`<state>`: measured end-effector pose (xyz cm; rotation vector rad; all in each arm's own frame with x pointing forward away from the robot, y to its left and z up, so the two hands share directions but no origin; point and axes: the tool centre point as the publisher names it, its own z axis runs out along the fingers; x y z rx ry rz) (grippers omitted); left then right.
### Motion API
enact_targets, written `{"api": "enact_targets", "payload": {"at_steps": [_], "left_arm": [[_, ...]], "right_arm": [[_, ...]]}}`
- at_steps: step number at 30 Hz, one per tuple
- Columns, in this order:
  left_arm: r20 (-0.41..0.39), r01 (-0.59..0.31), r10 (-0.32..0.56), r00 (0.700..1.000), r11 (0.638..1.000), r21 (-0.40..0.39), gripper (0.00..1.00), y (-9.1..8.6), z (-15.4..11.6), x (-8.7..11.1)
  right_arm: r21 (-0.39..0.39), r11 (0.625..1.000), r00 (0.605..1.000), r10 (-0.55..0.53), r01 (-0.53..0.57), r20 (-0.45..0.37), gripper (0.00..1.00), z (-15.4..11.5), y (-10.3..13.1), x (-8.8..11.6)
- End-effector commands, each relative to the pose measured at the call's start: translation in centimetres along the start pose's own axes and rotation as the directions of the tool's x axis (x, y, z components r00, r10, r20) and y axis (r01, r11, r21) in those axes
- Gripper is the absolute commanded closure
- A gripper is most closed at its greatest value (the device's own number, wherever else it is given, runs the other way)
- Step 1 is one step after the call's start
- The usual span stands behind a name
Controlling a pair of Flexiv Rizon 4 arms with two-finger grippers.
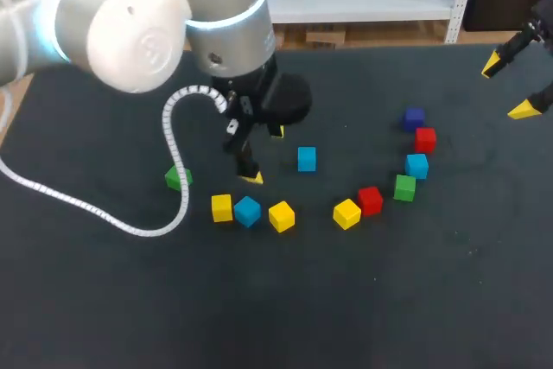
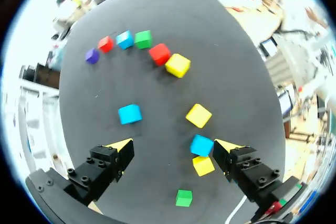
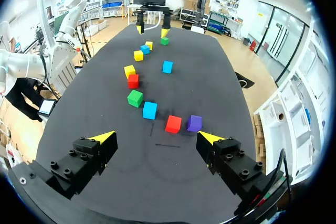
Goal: Place the blue cubes, place green cubes on the blue cubes, place the yellow cubes on the green cubes, then place the red cubes on the yellow cubes, and place purple cube on the red cubes.
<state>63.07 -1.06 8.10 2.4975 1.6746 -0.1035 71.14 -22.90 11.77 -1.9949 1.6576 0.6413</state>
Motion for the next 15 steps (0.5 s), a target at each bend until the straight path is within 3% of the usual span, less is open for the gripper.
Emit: {"api": "enact_targets", "payload": {"at_steps": [1,15], "left_arm": [[0.010,-0.072,0.072,0.997,0.997,-0.014,0.00,-1.6,0.9,0.3],[0.019,-0.146,0.146,0.989,0.989,0.012,0.00,-3.5,3.1,0.8]], "right_arm": [[-0.001,1.000,1.000,-0.001,0.001,0.002,0.00,0.0,0.0,0.0],[-0.001,1.000,1.000,-0.001,0.001,0.002,0.00,0.0,0.0,0.0]]}}
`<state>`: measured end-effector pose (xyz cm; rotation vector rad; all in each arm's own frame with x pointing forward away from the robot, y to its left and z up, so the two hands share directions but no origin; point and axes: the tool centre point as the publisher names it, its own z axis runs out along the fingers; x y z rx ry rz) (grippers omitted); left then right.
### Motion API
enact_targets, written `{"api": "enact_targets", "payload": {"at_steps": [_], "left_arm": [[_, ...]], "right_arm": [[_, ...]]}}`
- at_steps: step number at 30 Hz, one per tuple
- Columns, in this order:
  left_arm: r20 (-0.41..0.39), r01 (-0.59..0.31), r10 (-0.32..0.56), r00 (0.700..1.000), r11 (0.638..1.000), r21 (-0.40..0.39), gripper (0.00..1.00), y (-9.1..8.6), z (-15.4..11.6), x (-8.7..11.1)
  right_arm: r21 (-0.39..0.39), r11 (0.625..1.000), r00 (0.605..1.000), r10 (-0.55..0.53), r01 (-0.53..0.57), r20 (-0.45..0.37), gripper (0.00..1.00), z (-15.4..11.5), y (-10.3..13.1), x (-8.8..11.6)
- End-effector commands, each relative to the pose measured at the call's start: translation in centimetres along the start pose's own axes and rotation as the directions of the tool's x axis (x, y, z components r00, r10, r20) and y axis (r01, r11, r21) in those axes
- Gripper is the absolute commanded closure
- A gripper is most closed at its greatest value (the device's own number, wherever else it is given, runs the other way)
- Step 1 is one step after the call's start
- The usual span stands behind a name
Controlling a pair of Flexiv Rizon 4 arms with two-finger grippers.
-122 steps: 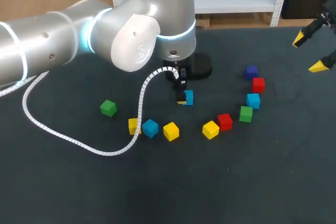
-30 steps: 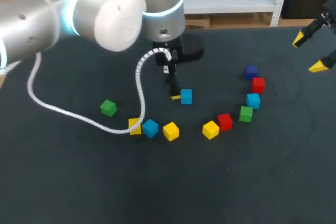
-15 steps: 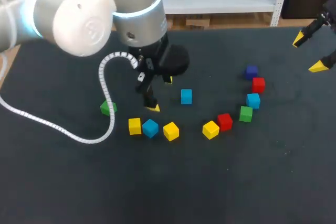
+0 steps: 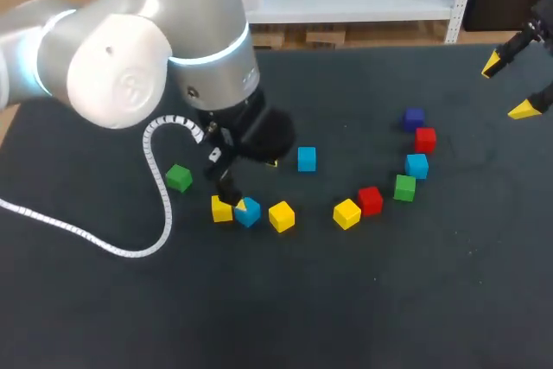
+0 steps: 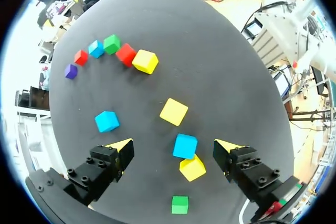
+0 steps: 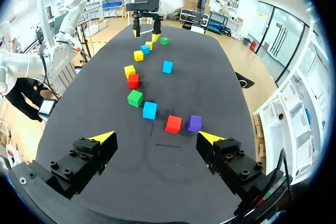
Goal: Place the blue cubes, place green cubes on the blue cubes, place the yellow cubes on the green cubes, then place the red cubes on the yellow cubes, and place purple cube on the red cubes.
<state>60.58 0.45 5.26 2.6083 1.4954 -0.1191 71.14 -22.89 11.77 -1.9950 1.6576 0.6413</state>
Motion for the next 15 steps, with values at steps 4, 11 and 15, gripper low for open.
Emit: {"api": "enact_targets", "payload": {"at_steps": [4,11,15], "left_arm": [[0.009,-0.010,0.010,1.000,1.000,0.003,0.00,-0.8,1.1,-0.2],[-0.002,-0.006,0.006,1.000,1.000,0.013,0.00,-1.2,2.4,0.1],[-0.003,-0.006,0.006,1.000,1.000,0.017,0.00,-1.3,3.0,0.3]], "right_arm": [[-0.001,1.000,1.000,-0.001,0.001,0.002,0.00,0.0,0.0,0.0],[-0.001,1.000,1.000,-0.001,0.001,0.002,0.00,0.0,0.0,0.0],[-0.001,1.000,1.000,-0.001,0.001,0.002,0.00,0.0,0.0,0.0]]}}
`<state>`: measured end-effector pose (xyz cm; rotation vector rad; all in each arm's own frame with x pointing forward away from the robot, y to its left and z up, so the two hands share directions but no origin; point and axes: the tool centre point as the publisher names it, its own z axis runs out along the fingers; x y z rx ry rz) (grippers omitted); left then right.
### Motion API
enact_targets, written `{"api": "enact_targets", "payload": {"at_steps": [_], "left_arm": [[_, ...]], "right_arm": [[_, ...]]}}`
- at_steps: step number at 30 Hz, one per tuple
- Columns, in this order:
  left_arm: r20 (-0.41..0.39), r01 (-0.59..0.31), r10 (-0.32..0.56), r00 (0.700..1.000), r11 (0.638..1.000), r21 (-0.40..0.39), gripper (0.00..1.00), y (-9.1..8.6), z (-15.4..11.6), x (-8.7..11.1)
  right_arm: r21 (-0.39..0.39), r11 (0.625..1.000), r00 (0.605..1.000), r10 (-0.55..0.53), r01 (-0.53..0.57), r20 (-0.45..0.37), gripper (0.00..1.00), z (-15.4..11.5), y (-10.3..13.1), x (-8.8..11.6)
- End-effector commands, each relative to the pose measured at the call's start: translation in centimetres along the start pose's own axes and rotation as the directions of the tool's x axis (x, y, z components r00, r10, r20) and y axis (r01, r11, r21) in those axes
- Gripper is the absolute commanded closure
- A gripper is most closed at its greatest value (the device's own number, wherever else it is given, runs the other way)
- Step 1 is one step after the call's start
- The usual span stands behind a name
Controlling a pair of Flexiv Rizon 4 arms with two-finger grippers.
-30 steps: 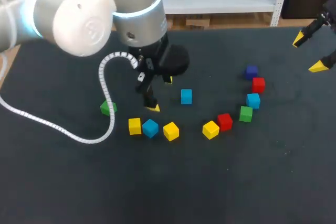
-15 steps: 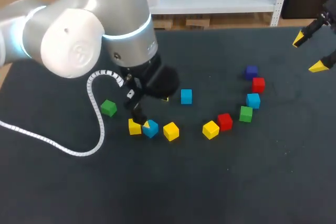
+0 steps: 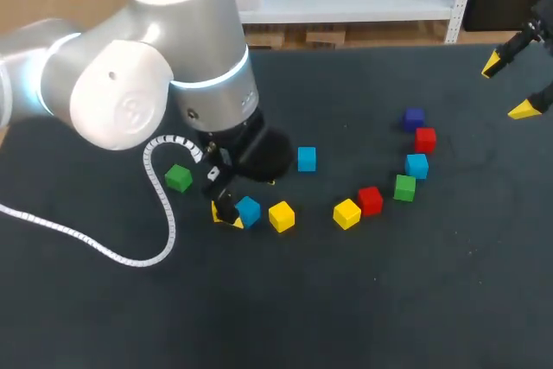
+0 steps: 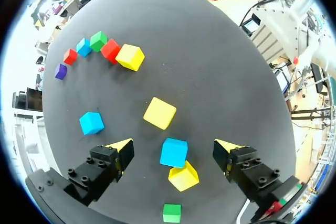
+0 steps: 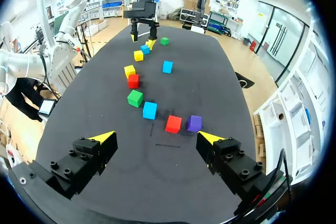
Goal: Place the blue cubes, place green cubes on the blue cubes, place the yellow cubes on the green cubes, then place the red cubes on the yellow cubes, and place purple cube on the red cubes.
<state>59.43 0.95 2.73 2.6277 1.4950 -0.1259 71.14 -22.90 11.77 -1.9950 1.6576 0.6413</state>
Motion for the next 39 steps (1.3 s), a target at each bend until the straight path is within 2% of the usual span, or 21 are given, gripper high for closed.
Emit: {"api": "enact_targets", "payload": {"at_steps": [1,6,8,18,30,32,34,35,39], "left_arm": [[0.003,-0.001,0.001,1.000,1.000,0.001,0.01,0.2,0.7,0.1],[0.001,-0.006,0.006,1.000,1.000,0.004,0.08,0.2,1.5,0.3],[0.001,-0.007,0.007,1.000,1.000,0.006,0.20,0.3,1.8,0.4],[-0.011,0.000,0.000,1.000,1.000,0.015,0.24,0.6,3.0,1.4],[-0.031,0.030,-0.029,0.999,1.000,0.007,0.29,1.1,3.4,3.8],[-0.032,0.032,-0.032,0.999,0.999,0.006,0.31,1.1,3.5,4.0],[-0.034,0.032,-0.032,0.999,0.999,0.006,0.42,1.2,3.5,4.2],[-0.035,0.031,-0.031,0.999,1.000,0.005,0.44,1.2,3.5,4.2],[-0.036,0.024,-0.024,0.999,1.000,0.005,0.45,1.2,3.4,4.2]], "right_arm": [[-0.001,1.000,1.000,-0.001,0.001,0.002,0.00,0.0,0.0,0.0],[-0.001,1.000,1.000,-0.001,0.001,0.002,0.00,0.0,0.0,0.0],[-0.001,1.000,1.000,-0.001,0.001,0.002,0.00,0.0,0.0,0.0],[-0.001,1.000,1.000,-0.001,0.001,0.002,0.00,0.0,0.0,0.0],[-0.001,1.000,1.000,-0.001,0.001,0.002,0.00,0.0,0.0,0.0],[-0.001,1.000,1.000,-0.001,0.001,0.002,0.00,0.0,0.0,0.0],[-0.001,1.000,1.000,-0.001,0.001,0.002,0.00,0.0,0.0,0.0],[-0.001,1.000,1.000,-0.001,0.001,0.002,0.00,0.0,0.0,0.0],[-0.001,1.000,1.000,-0.001,0.001,0.002,0.00,0.0,0.0,0.0]]}}
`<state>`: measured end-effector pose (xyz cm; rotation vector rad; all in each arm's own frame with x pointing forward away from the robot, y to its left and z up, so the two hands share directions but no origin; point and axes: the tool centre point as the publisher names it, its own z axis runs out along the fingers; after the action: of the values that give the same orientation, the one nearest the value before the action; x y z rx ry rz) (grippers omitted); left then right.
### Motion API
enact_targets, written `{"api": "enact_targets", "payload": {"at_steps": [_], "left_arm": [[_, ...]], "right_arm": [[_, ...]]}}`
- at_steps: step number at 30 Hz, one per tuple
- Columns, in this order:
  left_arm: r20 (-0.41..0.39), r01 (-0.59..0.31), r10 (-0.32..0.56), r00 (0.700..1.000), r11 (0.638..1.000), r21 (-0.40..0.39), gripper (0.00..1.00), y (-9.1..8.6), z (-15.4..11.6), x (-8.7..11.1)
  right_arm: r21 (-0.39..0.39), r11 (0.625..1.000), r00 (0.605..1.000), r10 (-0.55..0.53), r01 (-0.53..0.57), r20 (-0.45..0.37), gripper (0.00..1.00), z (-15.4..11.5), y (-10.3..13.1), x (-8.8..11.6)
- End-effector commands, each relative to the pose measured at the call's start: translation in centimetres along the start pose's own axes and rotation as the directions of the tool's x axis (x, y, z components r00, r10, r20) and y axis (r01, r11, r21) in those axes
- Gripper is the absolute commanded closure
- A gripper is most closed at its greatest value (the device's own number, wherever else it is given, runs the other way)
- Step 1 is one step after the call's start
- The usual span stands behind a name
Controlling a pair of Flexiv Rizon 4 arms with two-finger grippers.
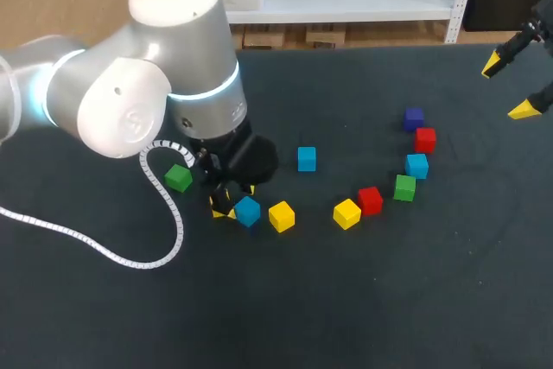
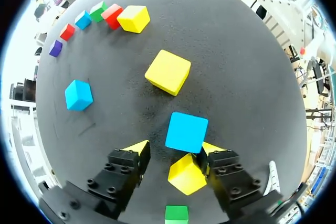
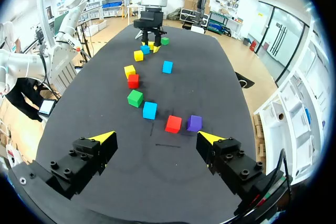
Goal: Place the blue cubes, place green cubes on the blue cubes, place the yellow cubes on the green cubes, then place the red cubes on the yellow cubes, and place purple cube on the red cubes.
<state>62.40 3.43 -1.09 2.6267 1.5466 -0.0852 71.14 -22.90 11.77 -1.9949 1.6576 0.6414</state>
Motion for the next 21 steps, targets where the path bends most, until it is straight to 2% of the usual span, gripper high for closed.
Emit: {"api": "enact_targets", "payload": {"at_steps": [1,15,21], "left_arm": [[0.001,-0.007,0.007,1.000,1.000,0.001,0.45,0.19,0.03,-0.03],[-0.011,-0.044,0.044,0.999,0.999,0.002,0.39,-0.46,-0.75,-0.63],[-0.015,-0.068,0.068,0.998,0.998,-0.002,0.49,-0.56,-0.80,-1.02]], "right_arm": [[-0.001,1.000,1.000,-0.001,0.001,0.002,0.00,0.00,-0.03,0.03],[-0.001,1.000,1.000,-0.001,0.001,0.002,0.00,0.00,-0.03,0.03],[-0.001,1.000,1.000,-0.001,0.001,0.002,0.00,0.00,-0.03,0.03]]}}
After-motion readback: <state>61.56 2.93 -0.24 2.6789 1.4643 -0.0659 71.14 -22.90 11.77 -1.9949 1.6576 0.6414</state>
